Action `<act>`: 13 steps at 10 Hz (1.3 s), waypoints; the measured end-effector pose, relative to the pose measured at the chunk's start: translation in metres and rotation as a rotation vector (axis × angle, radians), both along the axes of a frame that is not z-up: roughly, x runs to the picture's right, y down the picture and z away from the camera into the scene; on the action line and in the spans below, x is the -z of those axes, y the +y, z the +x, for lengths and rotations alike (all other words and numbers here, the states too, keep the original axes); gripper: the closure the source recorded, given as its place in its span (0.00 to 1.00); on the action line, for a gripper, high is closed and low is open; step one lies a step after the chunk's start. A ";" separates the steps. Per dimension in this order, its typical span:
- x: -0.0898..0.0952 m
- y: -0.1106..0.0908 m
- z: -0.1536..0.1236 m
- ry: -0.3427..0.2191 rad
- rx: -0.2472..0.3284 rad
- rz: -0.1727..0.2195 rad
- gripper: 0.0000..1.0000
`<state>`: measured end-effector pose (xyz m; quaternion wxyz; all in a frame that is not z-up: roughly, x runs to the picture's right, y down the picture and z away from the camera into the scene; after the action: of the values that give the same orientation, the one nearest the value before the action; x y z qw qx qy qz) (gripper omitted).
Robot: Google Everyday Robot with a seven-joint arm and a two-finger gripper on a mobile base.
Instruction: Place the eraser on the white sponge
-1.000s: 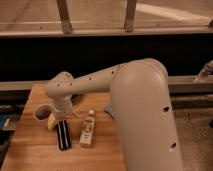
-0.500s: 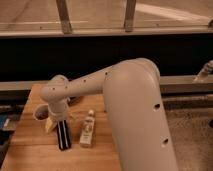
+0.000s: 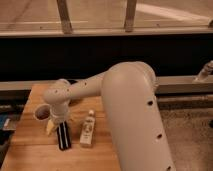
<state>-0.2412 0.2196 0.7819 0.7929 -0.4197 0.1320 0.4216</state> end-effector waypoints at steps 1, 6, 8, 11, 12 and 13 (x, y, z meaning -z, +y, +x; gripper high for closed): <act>-0.006 0.007 -0.002 0.001 0.001 -0.016 0.20; -0.015 0.018 -0.005 0.017 0.010 -0.035 0.24; -0.013 0.019 -0.011 0.017 0.036 -0.010 0.42; -0.013 0.022 -0.015 0.019 0.059 0.011 0.73; -0.014 0.023 -0.015 0.021 0.062 0.013 0.84; -0.014 0.023 -0.014 0.022 0.060 0.016 0.94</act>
<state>-0.2555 0.2421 0.7960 0.8072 -0.4043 0.1500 0.4031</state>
